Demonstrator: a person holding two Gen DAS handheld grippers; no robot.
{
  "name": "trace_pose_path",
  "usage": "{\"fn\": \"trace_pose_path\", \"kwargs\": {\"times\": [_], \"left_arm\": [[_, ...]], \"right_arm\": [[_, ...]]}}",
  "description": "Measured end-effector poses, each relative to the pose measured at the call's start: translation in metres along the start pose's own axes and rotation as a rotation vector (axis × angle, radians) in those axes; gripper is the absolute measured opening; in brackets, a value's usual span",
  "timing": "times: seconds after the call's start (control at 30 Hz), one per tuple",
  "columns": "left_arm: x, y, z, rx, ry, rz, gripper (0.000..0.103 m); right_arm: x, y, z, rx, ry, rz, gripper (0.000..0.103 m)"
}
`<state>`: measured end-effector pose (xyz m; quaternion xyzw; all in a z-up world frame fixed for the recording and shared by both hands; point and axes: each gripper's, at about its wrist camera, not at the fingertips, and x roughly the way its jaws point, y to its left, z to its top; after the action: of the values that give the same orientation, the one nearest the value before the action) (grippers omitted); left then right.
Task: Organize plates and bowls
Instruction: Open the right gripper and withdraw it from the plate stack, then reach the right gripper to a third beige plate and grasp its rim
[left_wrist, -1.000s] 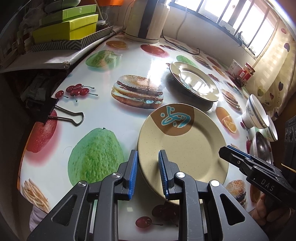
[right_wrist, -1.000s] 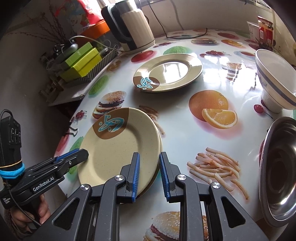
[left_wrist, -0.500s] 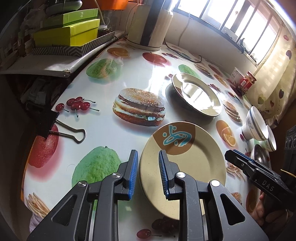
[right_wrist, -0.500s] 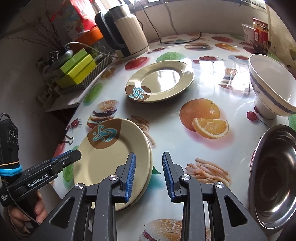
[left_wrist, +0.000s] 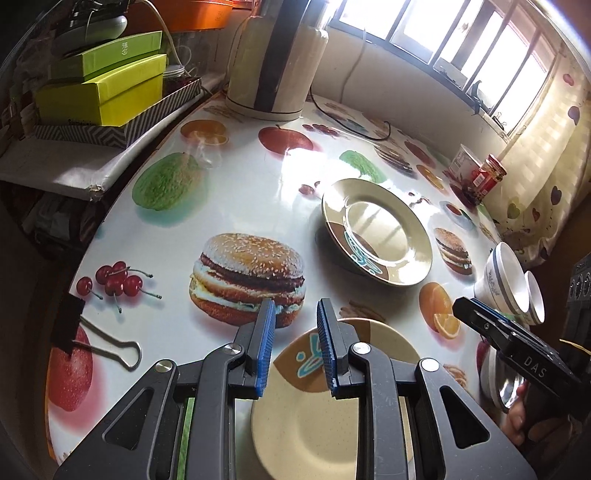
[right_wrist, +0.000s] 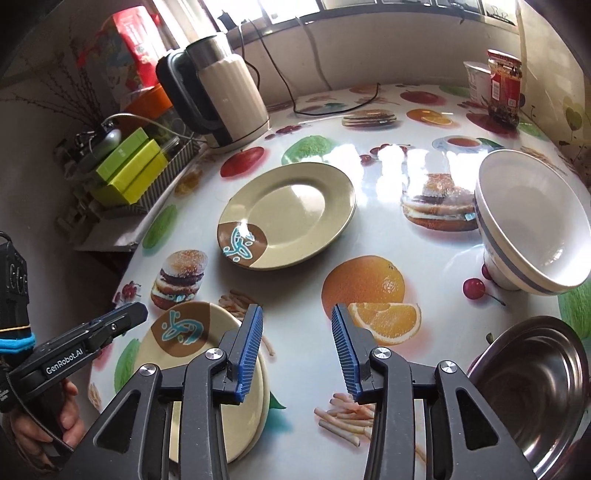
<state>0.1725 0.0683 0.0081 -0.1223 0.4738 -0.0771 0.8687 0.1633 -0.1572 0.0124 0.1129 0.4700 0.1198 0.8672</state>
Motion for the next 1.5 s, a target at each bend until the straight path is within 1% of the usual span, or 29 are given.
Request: {"fn": "trace_pose_path", "kwargs": {"times": [0.1,0.3,0.4,0.43,0.53,0.63,0.73,1.0,1.13,1.2,1.4,1.5], "left_arm": [[0.009,0.0,0.015,-0.004,0.004,-0.021,0.025],[0.028,-0.002,0.037,0.011,0.026,-0.029,0.025],[0.035,-0.005,0.046,0.015,0.034,-0.046,0.025],[0.037,-0.007,0.049,0.021,0.036,-0.04,0.025],[0.044,-0.014,0.057,0.058,0.038,-0.041,0.026],[0.055,-0.017,0.065,0.055,0.064,-0.069,0.027],[0.066,-0.018,0.071,0.049,0.081,-0.074,0.027],[0.085,-0.017,0.08,0.021,0.103,-0.092,0.027],[0.095,-0.016,0.081,-0.006,0.129,-0.112,0.027],[0.097,-0.016,0.081,-0.008,0.132,-0.104,0.027],[0.101,-0.016,0.081,-0.019,0.139,-0.122,0.027],[0.103,-0.015,0.081,-0.022,0.144,-0.122,0.027]], "right_arm": [[0.003,-0.007,0.015,0.017,-0.016,-0.017,0.042],[0.014,-0.02,0.037,0.061,-0.019,-0.034,0.043],[0.022,-0.023,0.046,0.06,-0.01,-0.05,0.045],[0.024,-0.023,0.048,0.062,-0.004,-0.054,0.045],[0.032,-0.026,0.055,0.068,0.011,-0.054,0.045],[0.039,-0.027,0.061,0.076,0.022,-0.05,0.045],[0.048,-0.027,0.067,0.073,0.033,-0.051,0.045],[0.071,-0.039,0.081,0.13,0.06,-0.037,0.045],[0.082,-0.044,0.083,0.16,0.092,-0.029,0.045],[0.083,-0.044,0.083,0.159,0.091,-0.028,0.045],[0.087,-0.044,0.086,0.161,0.098,-0.029,0.045],[0.089,-0.044,0.088,0.164,0.105,-0.013,0.045]]}}
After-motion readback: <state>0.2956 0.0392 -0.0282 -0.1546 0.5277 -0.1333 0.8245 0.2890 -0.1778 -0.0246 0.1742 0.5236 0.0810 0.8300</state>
